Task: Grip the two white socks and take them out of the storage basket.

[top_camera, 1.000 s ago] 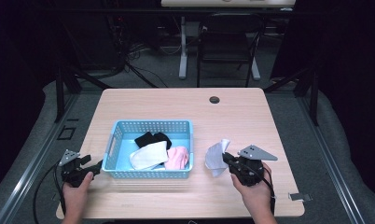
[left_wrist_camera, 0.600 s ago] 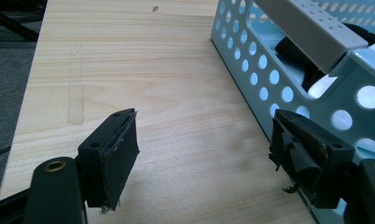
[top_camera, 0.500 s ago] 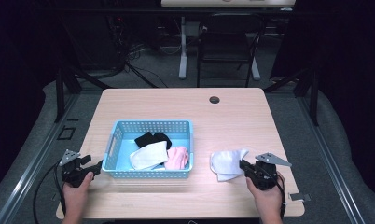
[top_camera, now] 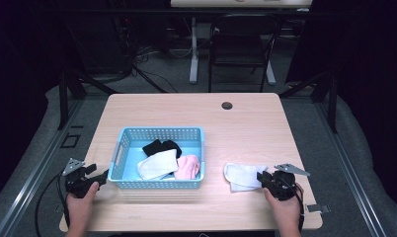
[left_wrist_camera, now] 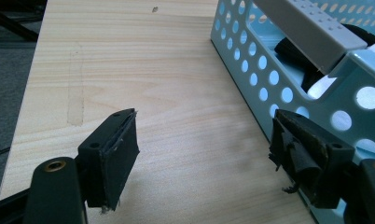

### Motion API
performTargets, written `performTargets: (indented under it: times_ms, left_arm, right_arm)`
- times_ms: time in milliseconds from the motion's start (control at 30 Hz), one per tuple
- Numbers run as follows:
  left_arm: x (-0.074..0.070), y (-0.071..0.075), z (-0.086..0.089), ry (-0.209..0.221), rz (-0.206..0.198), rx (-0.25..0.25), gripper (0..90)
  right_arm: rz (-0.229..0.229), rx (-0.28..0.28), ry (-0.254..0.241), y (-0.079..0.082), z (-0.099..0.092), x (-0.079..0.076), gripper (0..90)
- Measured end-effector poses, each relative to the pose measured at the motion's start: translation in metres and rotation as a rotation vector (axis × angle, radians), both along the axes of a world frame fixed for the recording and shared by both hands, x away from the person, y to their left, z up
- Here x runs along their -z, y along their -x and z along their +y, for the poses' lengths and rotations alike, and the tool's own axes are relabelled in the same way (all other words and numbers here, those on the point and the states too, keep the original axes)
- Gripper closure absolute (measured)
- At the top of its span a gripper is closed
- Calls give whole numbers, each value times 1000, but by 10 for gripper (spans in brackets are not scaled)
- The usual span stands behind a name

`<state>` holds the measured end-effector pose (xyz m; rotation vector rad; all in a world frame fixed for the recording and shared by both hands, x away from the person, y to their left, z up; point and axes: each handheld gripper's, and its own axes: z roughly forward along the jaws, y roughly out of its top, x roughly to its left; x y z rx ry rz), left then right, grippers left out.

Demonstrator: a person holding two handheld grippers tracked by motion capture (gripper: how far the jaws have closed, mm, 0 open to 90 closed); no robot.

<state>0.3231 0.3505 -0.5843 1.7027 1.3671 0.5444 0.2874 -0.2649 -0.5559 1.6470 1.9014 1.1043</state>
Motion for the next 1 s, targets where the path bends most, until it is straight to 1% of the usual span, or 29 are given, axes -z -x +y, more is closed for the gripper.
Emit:
performTargets:
  times_ms: [67, 167, 233, 300, 333, 400, 433, 533, 567, 633, 667, 700, 833, 933, 1000]
  left_arm:
    - [0, 0, 0, 0, 0, 0, 233]
    - [0, 0, 0, -1, 0, 0, 233]
    - [0, 0, 0, 0, 0, -1, 233]
    - [0, 0, 0, 4, -8, -4, 233]
    - [0, 0, 0, 5, -8, -4, 233]
    - [0, 0, 0, 4, -8, -4, 233]
    - [0, 0, 0, 4, -8, -4, 233]
    - [0, 0, 0, 5, -8, -4, 233]
    - [0, 0, 0, 6, -9, -4, 233]
    - [0, 0, 0, 6, -10, -5, 233]
    - [0, 0, 0, 5, -5, -3, 233]
    - [0, 0, 1, 4, -3, -2, 233]
    - [0, 0, 0, 5, -5, -2, 233]
    - [0, 0, 0, 9, -11, -5, 233]
    - [0, 0, 0, 10, -12, -5, 233]
  right_arm:
    - [-31, 6, 12, 2, 1, -1, 598]
    - [-62, -5, 34, 3, 4, -2, 537]
    - [-74, -17, 72, 4, 8, -4, 513]
    - [-80, -38, 100, 4, 13, -6, 504]
    - [-88, -45, 99, 4, 16, -7, 504]
    - [-91, -66, 82, 5, 20, -13, 503]
    - [-99, -75, 70, 4, 22, -16, 504]
    - [-113, -102, 67, 4, 30, -29, 507]
    - [-117, -119, 69, 4, 32, -33, 507]
    - [-126, -138, 92, 3, 40, -41, 511]
    - [-129, -155, 105, 2, 44, -45, 512]
    - [-130, -177, 113, 1, 50, -51, 515]
    - [-138, -235, 139, -2, 68, -65, 523]
    - [-141, -274, 128, -5, 83, -72, 524]
    - [-137, -302, 133, -8, 93, -76, 523]
